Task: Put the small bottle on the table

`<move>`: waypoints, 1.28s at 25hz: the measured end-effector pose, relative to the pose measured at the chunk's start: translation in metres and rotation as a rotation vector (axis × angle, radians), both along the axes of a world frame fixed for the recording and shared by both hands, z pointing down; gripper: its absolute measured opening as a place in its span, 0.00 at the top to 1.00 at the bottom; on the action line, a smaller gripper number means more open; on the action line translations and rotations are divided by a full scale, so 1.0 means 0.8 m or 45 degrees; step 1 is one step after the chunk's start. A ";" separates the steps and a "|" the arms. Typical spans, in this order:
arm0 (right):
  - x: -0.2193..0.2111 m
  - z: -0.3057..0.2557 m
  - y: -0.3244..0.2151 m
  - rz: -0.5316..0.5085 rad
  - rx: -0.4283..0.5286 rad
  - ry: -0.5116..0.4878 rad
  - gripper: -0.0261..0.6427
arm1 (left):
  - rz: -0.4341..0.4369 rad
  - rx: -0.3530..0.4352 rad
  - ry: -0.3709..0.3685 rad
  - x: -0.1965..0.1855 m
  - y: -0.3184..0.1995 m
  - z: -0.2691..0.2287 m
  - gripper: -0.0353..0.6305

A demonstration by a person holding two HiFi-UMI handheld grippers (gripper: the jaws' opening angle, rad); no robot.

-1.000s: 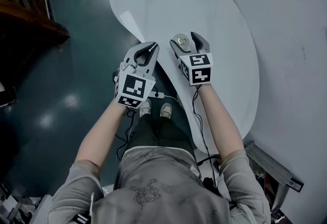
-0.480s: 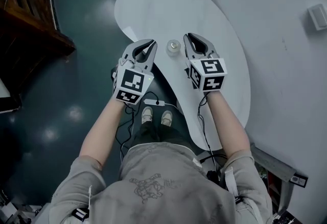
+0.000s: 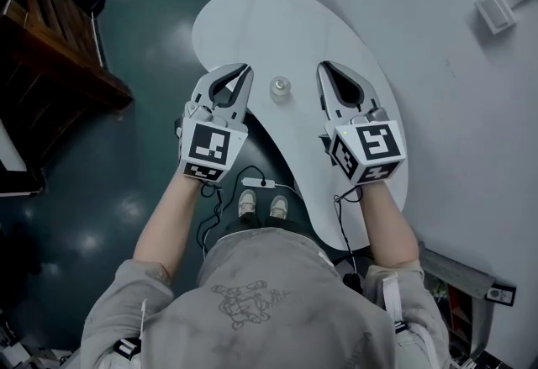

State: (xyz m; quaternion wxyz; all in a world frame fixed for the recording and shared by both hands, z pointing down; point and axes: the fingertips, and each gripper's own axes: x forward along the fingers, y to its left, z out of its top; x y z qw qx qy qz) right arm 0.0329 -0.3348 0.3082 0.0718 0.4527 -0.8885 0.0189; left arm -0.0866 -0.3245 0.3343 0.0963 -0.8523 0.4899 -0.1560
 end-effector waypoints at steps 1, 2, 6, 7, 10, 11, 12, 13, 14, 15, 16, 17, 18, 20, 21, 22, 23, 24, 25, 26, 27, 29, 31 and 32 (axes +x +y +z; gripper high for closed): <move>0.004 -0.011 0.009 -0.006 0.011 -0.011 0.91 | 0.006 0.018 -0.002 0.003 0.007 -0.011 0.91; 0.007 -0.021 0.018 -0.014 0.024 -0.022 0.91 | 0.012 0.036 -0.002 0.005 0.014 -0.021 0.91; 0.015 -0.057 0.059 -0.066 0.085 -0.050 0.91 | 0.038 0.108 0.013 0.017 0.045 -0.057 0.91; 0.017 -0.063 0.070 -0.081 0.090 -0.059 0.91 | 0.048 0.112 0.043 0.021 0.053 -0.064 0.91; 0.022 -0.081 0.102 -0.125 0.070 -0.147 0.91 | 0.117 0.020 0.257 0.029 0.075 -0.077 0.91; 0.025 -0.085 0.112 -0.133 0.065 -0.174 0.91 | 0.136 -0.004 0.305 0.030 0.081 -0.081 0.91; 0.029 -0.089 0.120 -0.135 0.068 -0.185 0.91 | 0.138 -0.006 0.316 0.030 0.087 -0.085 0.91; 0.032 -0.092 0.128 -0.133 0.077 -0.183 0.91 | 0.127 0.007 0.296 0.029 0.093 -0.089 0.91; 0.036 -0.095 0.136 -0.128 0.085 -0.178 0.91 | 0.113 0.026 0.265 0.029 0.099 -0.092 0.91; 0.040 -0.096 0.142 -0.123 0.090 -0.176 0.91 | 0.106 0.040 0.240 0.030 0.105 -0.093 0.91; 0.044 -0.097 0.149 -0.117 0.089 -0.179 0.91 | 0.105 0.045 0.230 0.031 0.111 -0.094 0.91; 0.047 -0.097 0.155 -0.114 0.083 -0.186 0.91 | 0.108 0.041 0.230 0.033 0.117 -0.094 0.91; 0.050 -0.095 0.161 -0.112 0.072 -0.196 0.91 | 0.111 0.033 0.235 0.035 0.122 -0.092 0.91; 0.054 -0.092 0.169 -0.120 0.037 -0.232 0.91 | 0.112 0.020 0.227 0.040 0.132 -0.089 0.91; 0.055 -0.091 0.172 -0.125 0.024 -0.249 0.91 | 0.110 0.020 0.208 0.042 0.137 -0.087 0.91; 0.056 -0.091 0.174 -0.126 0.024 -0.250 0.91 | 0.110 0.019 0.188 0.046 0.141 -0.084 0.91; 0.057 -0.090 0.177 -0.122 0.034 -0.237 0.91 | 0.115 0.014 0.177 0.050 0.145 -0.082 0.91; 0.057 -0.088 0.180 -0.117 0.044 -0.220 0.91 | 0.123 0.006 0.175 0.055 0.150 -0.079 0.91; 0.057 -0.086 0.183 -0.116 0.049 -0.208 0.91 | 0.131 -0.003 0.177 0.060 0.155 -0.076 0.91; 0.056 -0.083 0.187 -0.118 0.048 -0.201 0.91 | 0.138 -0.013 0.178 0.064 0.160 -0.073 0.91; 0.054 -0.080 0.191 -0.121 0.047 -0.191 0.91 | 0.144 -0.023 0.177 0.067 0.163 -0.069 0.91; 0.051 -0.072 0.199 -0.127 0.050 -0.154 0.91 | 0.160 -0.045 0.171 0.072 0.170 -0.061 0.91; 0.049 -0.065 0.207 -0.132 0.045 -0.125 0.91 | 0.170 -0.064 0.166 0.076 0.176 -0.053 0.91; 0.048 -0.061 0.211 -0.133 0.041 -0.114 0.91 | 0.171 -0.073 0.166 0.077 0.179 -0.050 0.91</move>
